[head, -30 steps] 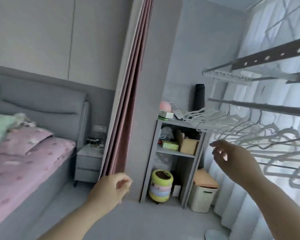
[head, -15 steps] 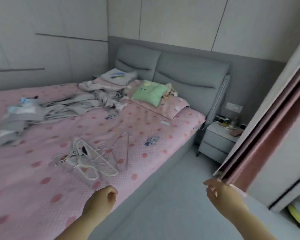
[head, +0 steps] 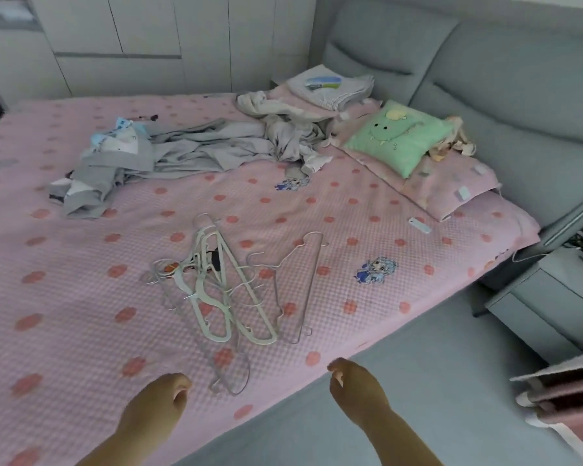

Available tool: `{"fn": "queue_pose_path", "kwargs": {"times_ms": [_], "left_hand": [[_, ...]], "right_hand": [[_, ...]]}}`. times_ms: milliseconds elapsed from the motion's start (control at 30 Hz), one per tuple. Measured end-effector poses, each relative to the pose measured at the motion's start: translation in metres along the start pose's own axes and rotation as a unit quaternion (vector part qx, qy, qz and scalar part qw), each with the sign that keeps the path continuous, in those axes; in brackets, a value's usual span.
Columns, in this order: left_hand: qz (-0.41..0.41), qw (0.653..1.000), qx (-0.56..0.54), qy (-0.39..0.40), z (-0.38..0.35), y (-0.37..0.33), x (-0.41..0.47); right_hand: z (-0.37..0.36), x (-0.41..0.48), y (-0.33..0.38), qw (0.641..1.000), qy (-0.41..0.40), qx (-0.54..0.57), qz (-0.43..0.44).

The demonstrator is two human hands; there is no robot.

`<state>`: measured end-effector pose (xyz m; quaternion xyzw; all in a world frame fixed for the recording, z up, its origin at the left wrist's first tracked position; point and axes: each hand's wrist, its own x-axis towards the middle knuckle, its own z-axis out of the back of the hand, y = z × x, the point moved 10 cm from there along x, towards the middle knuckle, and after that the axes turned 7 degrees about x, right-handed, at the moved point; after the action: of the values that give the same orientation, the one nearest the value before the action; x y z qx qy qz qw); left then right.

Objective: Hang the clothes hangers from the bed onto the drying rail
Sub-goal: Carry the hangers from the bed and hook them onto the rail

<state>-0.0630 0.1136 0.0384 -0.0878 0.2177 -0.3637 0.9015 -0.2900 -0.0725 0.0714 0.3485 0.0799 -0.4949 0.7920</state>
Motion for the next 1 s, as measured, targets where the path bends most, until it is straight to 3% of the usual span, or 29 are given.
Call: {"fn": "queue_pose_path", "kwargs": {"times_ms": [167, 400, 533, 867, 1000], "left_hand": [[0.037, 0.998, 0.047, 0.015, -0.02, 0.001, 0.052], [-0.049, 0.988, 0.13, 0.073, -0.07, -0.036, 0.121], [-0.138, 0.966, 0.211, 0.064, -0.098, -0.046, 0.162], [-0.165, 0.945, 0.251, 0.128, -0.117, -0.032, 0.185], [-0.218, 0.93, 0.268, 0.127, -0.121, -0.034, 0.188]], "right_hand": [[-0.018, 0.087, -0.004, 0.999, 0.044, 0.025, 0.0], [-0.084, 0.144, -0.007, 0.993, 0.111, 0.025, 0.011], [-0.099, 0.175, 0.003, 0.996, 0.082, -0.008, 0.016], [-0.108, 0.224, 0.025, 0.995, -0.012, -0.079, -0.053], [-0.103, 0.227, 0.02, 0.996, -0.009, -0.016, -0.092]]}}
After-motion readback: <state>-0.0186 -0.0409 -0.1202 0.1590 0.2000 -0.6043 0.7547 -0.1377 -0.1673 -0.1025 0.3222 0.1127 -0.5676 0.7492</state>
